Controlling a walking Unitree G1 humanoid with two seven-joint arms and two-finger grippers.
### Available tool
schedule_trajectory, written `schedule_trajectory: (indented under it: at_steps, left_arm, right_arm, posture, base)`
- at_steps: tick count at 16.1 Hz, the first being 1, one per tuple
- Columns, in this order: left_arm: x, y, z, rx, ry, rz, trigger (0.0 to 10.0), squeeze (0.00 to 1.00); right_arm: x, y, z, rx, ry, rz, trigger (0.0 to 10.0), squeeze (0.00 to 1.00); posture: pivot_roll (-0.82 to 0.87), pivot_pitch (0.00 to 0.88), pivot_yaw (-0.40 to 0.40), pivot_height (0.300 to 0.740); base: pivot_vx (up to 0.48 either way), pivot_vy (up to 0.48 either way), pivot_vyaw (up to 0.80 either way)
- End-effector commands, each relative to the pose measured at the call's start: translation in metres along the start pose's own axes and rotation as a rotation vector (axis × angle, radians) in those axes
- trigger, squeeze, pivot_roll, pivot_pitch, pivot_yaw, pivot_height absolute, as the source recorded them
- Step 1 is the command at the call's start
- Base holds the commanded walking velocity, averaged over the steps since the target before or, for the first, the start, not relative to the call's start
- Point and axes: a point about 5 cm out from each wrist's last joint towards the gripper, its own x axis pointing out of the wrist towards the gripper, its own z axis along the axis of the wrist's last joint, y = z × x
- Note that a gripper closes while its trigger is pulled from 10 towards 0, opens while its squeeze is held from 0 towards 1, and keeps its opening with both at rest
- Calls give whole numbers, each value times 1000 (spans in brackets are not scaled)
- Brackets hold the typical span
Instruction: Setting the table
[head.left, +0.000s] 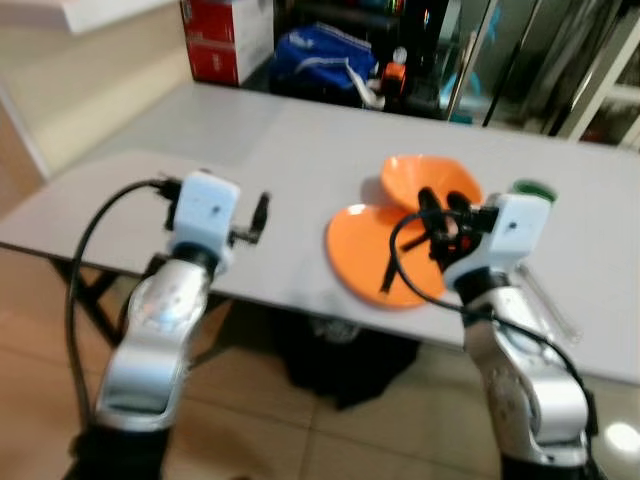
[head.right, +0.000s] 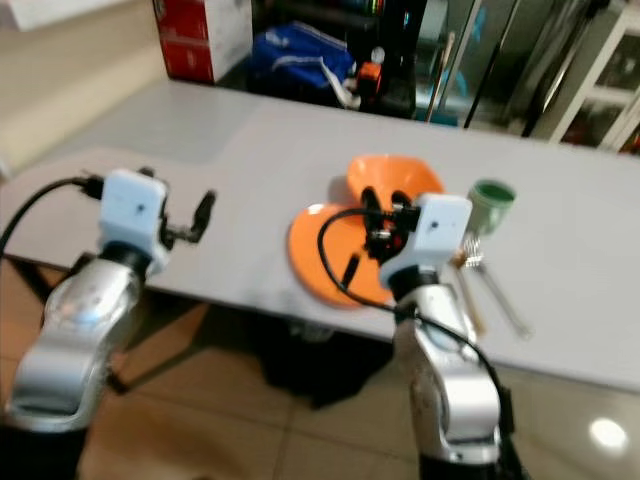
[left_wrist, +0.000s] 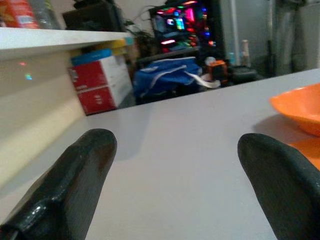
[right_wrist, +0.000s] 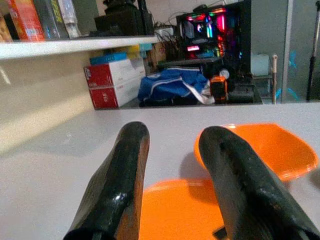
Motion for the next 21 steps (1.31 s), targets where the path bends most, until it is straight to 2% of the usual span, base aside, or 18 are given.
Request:
schedule_trajectory:
  at_steps: [1,3,5,9,11,13,15,19,21]
  left_arm:
    - [2,-3,0,8,0,2,10000,0]
    - [4,-4,1,4,-5,2,10000,0]
    - [8,-5,0,2,1,10,10000,0]
    - [7,-7,-3,12,16,0,10000,0]
    - [8,-9,-8,22,28,-8,10000,0]
    - [9,-11,-4,28,19,-18,10000,0]
    - [7,-14,-4,40,24,-21,10000,0]
    - [4,-4,-5,57,29,-3,10000,0]
    - [5,-5,-3,54,22,-4,10000,0]
  right_arm:
    - [3,-4,-2,-19,17,-16,10000,0]
    - [5,-3,-1,-25,19,-5,10000,0]
    - [8,-1,0,-48,16,19,10000,0]
    - [7,1,-13,-79,75,29,10000,0]
    - [5,-8,-22,-81,100,-45,10000,0]
    - [5,-12,-20,-65,97,-61,10000,0]
    - [5,-17,-28,10,141,-85,10000,0]
    - [7,-17,-24,40,116,-108,10000,0]
    - [7,-14,-24,33,119,-86,10000,0]
  posture:
    - [43,0,-36,740]
    - [33,0,-35,740]
    - [23,0,-36,740]
    - [27,0,-39,740]
    - [31,0,-39,740]
    - [47,0,-49,740]
    - [77,9,-62,740]
    - [88,11,-60,740]
    - [87,16,-62,740]
  base:
    - [0,480,-800]
    - [0,480,-800]
    - [0,480,0]
    - [0,480,0]
    - [0,480,0]
    - [0,480,0]
    - [0,480,0]
    - [0,480,-800]
    - [0,480,-800]
